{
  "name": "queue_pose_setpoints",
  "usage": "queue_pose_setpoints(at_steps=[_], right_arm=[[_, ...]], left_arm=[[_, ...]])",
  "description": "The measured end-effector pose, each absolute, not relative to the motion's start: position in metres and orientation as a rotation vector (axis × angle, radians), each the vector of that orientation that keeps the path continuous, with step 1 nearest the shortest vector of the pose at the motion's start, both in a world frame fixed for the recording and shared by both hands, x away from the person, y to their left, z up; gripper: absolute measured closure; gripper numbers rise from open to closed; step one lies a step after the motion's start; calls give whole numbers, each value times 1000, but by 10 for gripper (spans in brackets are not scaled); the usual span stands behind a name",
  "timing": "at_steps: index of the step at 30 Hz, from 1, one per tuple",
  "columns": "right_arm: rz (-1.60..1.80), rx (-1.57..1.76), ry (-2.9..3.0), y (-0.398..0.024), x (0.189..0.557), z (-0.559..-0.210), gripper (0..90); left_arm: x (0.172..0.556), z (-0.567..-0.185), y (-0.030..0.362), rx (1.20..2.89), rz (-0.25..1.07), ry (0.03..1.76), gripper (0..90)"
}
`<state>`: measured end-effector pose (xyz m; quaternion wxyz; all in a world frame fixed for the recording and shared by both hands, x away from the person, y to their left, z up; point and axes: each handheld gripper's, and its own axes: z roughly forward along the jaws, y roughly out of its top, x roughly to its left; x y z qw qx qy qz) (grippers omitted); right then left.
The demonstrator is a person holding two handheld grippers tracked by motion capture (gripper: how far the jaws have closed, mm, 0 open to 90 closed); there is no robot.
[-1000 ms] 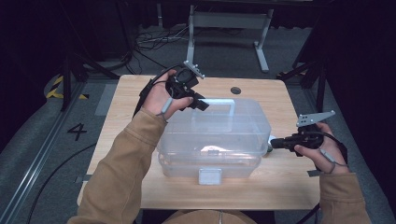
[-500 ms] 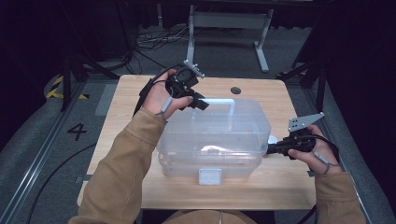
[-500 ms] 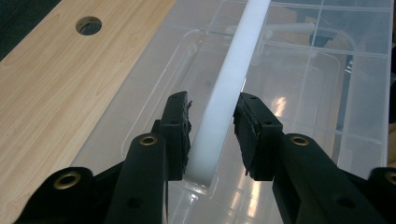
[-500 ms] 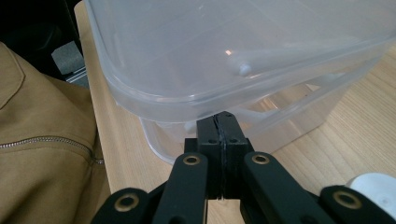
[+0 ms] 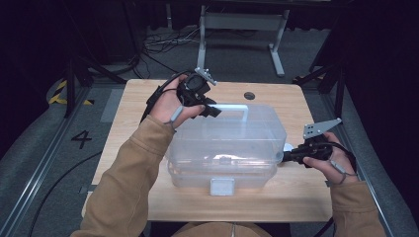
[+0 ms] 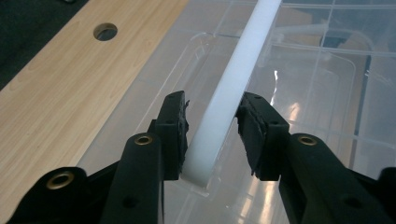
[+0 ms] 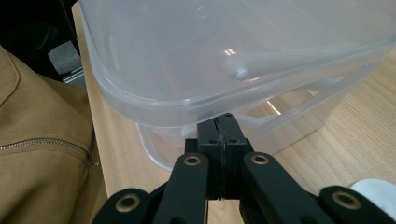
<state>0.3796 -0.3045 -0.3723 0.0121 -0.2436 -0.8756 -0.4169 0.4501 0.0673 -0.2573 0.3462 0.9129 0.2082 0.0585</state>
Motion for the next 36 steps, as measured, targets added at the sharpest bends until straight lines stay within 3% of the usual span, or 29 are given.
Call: queue_pose_setpoints(at_steps=[2, 8, 16, 36], right_arm=[[-1311, -758, -2731, -304, 380, -371, 900], [-1315, -754, -2732, -304, 381, -370, 900], [-1341, -755, -2730, -303, 383, -366, 900], [-1516, -928, -2722, -302, 381, -346, 900]], left_arm=[[449, -256, 68, 2362, 151, 543, 545], [442, -246, 78, 2282, 191, 555, 436], [420, -228, 104, 2172, 216, 574, 474], [384, -226, 128, 2129, 188, 561, 517]])
